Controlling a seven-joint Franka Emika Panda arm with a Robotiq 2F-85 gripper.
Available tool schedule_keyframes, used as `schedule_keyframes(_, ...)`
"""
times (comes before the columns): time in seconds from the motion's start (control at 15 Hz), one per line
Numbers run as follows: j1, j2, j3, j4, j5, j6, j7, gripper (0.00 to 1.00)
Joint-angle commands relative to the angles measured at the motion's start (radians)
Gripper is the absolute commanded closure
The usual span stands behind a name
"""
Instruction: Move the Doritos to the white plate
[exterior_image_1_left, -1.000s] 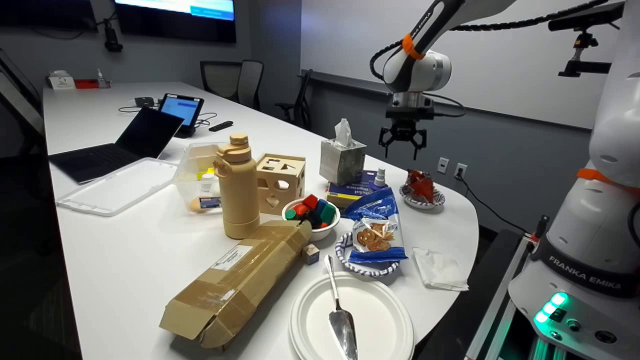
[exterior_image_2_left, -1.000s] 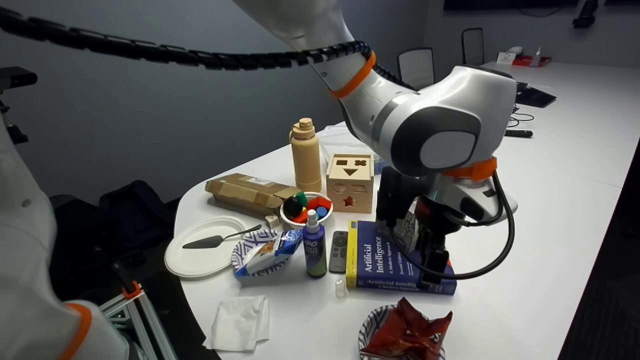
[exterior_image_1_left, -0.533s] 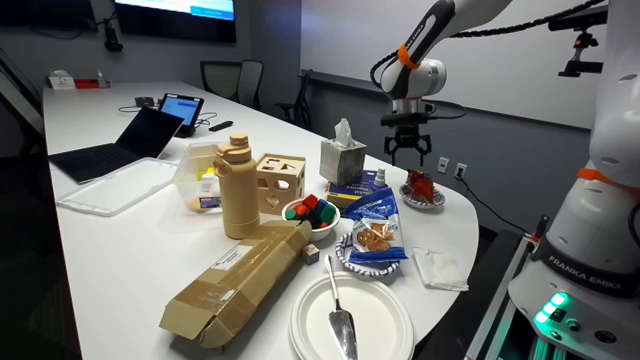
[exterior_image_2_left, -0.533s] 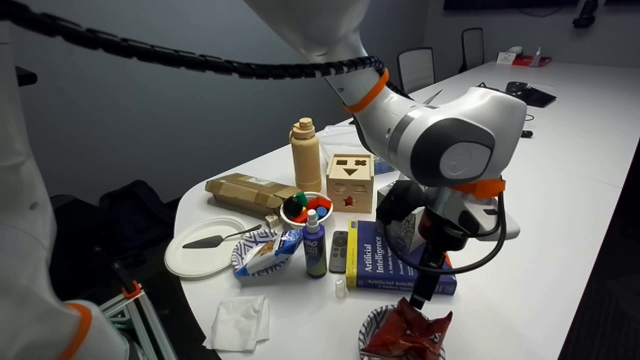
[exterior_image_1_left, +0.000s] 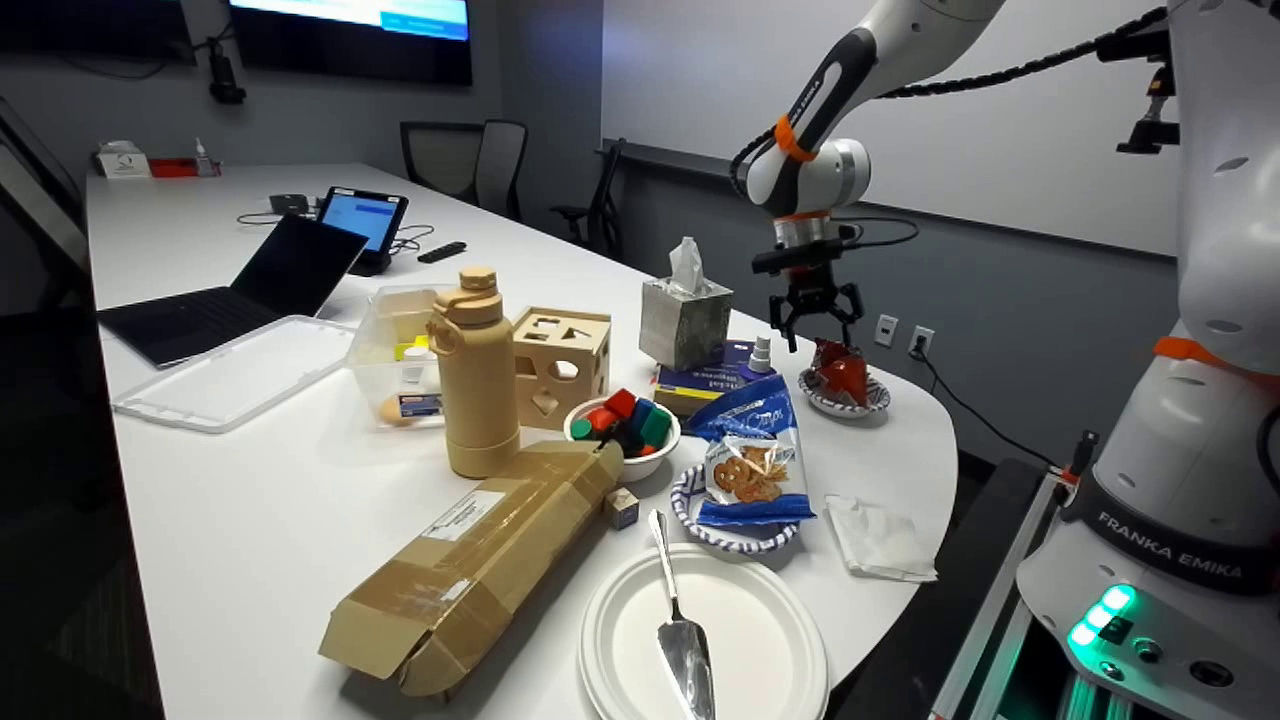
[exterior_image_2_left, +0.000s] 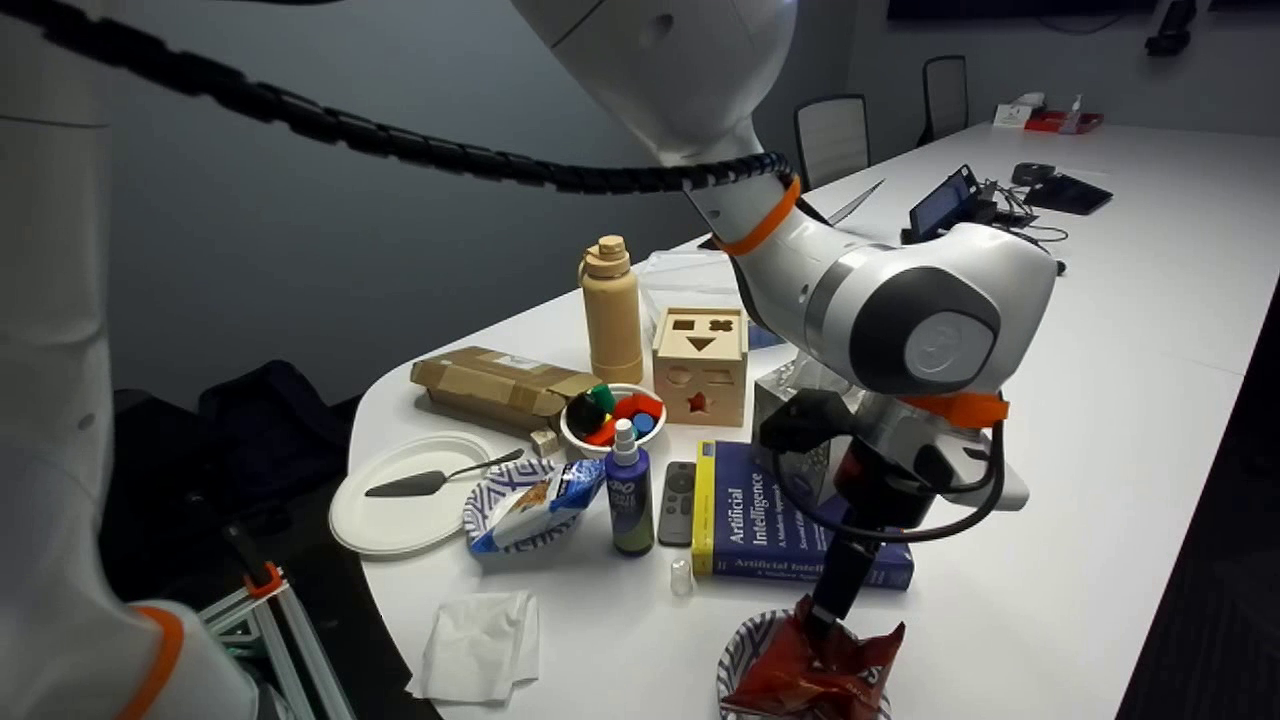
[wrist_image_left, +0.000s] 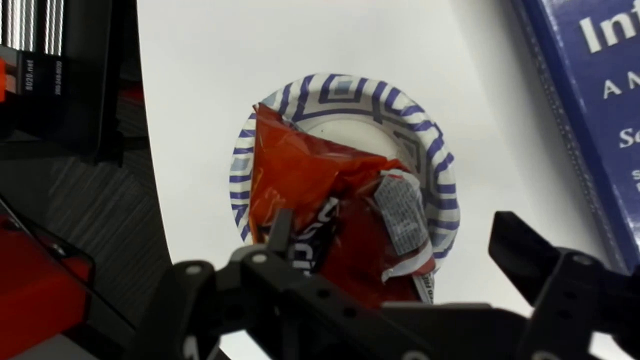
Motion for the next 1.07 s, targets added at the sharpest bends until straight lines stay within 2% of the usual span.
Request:
schedule_keyframes(0.0,-0.007,0.062,0.0,0.069,0.007,-0.062,0.023,0.0)
schedule_keyframes(0.13,-0.007,0.083,0.001,0.085,0.008,-0.078,0.022,0.0)
schedule_keyframes(0.2,-0.008,0.094,0.0,0.095,0.006,-0.086,0.022,0.25)
schedule_keyframes(0.27,-0.007,0.102,0.0,0.102,0.005,-0.095,0.023,0.26)
schedule_keyframes(0.8,-0.008,0.163,0.002,0.166,0.008,-0.136,0.017,0.89)
schedule_keyframes(0.93,-0.009,0.167,0.003,0.174,0.011,-0.139,0.015,1.0)
schedule_keyframes(1.0,-0.009,0.166,0.002,0.175,0.012,-0.139,0.016,1.0)
